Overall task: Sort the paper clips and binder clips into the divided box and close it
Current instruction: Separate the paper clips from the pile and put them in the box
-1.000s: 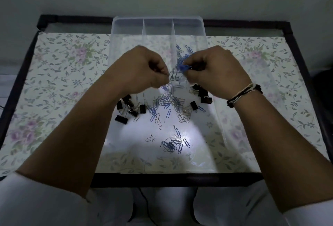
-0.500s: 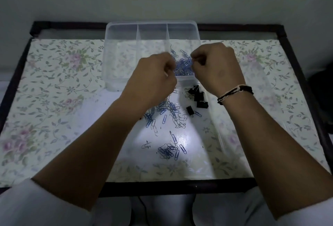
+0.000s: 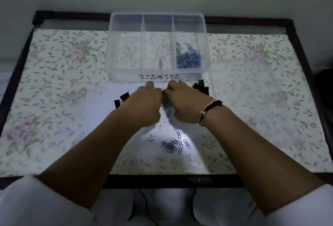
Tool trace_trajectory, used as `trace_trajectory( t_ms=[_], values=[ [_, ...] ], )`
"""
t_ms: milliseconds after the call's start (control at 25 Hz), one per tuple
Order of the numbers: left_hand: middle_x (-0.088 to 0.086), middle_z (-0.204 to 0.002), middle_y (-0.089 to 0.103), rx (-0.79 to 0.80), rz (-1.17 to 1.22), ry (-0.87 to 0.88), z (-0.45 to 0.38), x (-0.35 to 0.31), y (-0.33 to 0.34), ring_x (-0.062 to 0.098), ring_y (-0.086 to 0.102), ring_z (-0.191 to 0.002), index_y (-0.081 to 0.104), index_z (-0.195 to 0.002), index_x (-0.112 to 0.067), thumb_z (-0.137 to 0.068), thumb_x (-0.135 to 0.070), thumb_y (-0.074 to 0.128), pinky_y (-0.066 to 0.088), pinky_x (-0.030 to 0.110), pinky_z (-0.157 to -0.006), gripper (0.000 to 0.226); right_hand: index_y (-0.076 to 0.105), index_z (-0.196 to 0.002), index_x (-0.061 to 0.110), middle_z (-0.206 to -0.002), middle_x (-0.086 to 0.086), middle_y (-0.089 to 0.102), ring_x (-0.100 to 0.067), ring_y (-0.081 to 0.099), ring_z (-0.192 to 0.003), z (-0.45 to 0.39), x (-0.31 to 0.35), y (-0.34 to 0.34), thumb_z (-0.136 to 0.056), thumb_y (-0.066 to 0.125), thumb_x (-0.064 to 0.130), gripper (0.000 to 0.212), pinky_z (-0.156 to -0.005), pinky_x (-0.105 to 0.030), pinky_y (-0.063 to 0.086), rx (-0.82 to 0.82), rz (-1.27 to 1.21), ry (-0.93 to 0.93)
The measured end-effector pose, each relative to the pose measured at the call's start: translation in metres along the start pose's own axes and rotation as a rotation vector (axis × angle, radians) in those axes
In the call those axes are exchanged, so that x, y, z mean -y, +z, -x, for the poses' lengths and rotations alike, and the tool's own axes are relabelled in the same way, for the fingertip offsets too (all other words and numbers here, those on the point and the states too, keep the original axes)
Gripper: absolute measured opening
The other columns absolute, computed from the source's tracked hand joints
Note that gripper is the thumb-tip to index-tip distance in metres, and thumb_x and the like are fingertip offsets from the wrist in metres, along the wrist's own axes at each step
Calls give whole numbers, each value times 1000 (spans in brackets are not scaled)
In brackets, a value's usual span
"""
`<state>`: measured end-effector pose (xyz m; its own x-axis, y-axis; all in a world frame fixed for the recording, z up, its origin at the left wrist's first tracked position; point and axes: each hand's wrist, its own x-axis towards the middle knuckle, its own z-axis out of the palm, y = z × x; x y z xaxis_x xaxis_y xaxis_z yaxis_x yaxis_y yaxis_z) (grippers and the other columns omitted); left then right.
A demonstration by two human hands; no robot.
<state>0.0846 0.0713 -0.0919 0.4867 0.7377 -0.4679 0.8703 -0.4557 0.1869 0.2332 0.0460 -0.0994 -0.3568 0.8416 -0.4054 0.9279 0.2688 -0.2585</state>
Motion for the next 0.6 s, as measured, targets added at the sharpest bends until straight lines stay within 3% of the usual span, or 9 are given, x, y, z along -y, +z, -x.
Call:
trace_trajectory(
  t_ms=[80,160,240,360,440,600],
  values=[
    [8,-101,45,-30,40,48,-4,3,0,22,50,-85,56,-103,-9,-83,-15,68,37,31,-68,24,54,-121,6,-117,-13,45,-33,47,-106,2,-1,-2,-81,56,8,40,-75,-38,43,-9,-2,6],
    [6,-99,45,-90,71,72,-7,5,1,26,56,-92,57,-104,-10,-79,-21,74,45,34,-72,32,51,-127,6,-124,-13,44,-32,44,-110,1,-3,-3,-80,56,9,48,-76,-38,42,-50,-26,-2],
    [4,-100,46,-41,46,92,-7,5,2,26,57,-96,54,-104,-14,-75,-31,81,45,34,-73,43,51,-129,7,-126,-12,42,-31,42,-112,3,-3,-3,-80,57,12,49,-81,-39,45,-8,-30,-21],
    [1,-101,45,27,3,96,-5,1,4,20,53,-92,53,-113,-15,-73,-34,85,39,30,-71,55,49,-129,16,-118,-9,42,-24,40,-97,11,-1,1,-78,65,25,54,-80,-40,47,97,-14,-16],
    [1,-97,46,-2,11,97,-7,-2,6,22,54,-94,53,-110,-13,-75,-28,84,40,30,-73,49,49,-129,18,-112,-9,43,-24,43,-90,12,2,7,-80,68,26,53,-76,-40,48,50,7,-1],
    [6,-85,59,-53,47,64,-14,-3,6,27,62,-87,52,-86,-14,-82,-25,72,41,32,-64,23,61,-101,15,-94,-6,44,-26,48,-74,5,9,9,-85,57,4,19,-63,-34,38,-56,-61,-11]
  ],
)
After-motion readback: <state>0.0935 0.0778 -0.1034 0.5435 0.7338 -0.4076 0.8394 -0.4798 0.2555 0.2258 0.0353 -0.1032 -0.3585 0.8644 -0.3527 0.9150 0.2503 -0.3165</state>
